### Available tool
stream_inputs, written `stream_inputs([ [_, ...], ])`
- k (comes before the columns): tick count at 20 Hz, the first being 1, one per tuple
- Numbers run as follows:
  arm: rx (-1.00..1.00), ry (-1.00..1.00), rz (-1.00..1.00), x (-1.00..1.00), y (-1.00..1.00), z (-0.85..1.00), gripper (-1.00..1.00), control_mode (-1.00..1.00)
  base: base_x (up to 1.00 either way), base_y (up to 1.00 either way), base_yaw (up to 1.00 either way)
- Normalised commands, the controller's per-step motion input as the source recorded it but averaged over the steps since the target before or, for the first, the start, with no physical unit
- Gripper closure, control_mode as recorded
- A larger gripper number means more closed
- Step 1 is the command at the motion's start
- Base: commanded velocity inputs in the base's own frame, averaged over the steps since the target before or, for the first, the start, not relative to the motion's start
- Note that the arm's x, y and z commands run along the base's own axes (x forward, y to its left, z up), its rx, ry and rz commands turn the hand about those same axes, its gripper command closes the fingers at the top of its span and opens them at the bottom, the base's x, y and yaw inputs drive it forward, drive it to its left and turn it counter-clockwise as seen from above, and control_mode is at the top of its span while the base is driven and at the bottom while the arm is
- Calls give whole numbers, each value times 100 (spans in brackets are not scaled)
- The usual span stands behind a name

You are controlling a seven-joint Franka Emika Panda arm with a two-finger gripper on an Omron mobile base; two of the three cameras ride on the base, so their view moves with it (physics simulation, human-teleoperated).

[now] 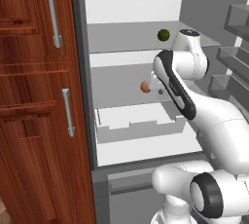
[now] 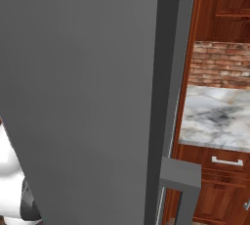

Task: Grab the onion and lime from the fridge, place them in the blender, close the lid, and turn on the blender to create a marinade.

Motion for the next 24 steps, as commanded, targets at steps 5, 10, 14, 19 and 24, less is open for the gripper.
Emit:
stream_inputs([
  [5,-2,-11,0,-6,3,4,-100,-100,0,0,0],
  [10,-7,-40,0,-7,0,48,-100,-100,0,0,0],
  [14,-6,-47,0,-4,0,66,-100,-100,0,0,0],
  [19,1,-39,-4,3,-6,68,-100,-100,0,0,0],
  [24,8,-12,-1,28,-14,53,-100,-100,0,0,0],
])
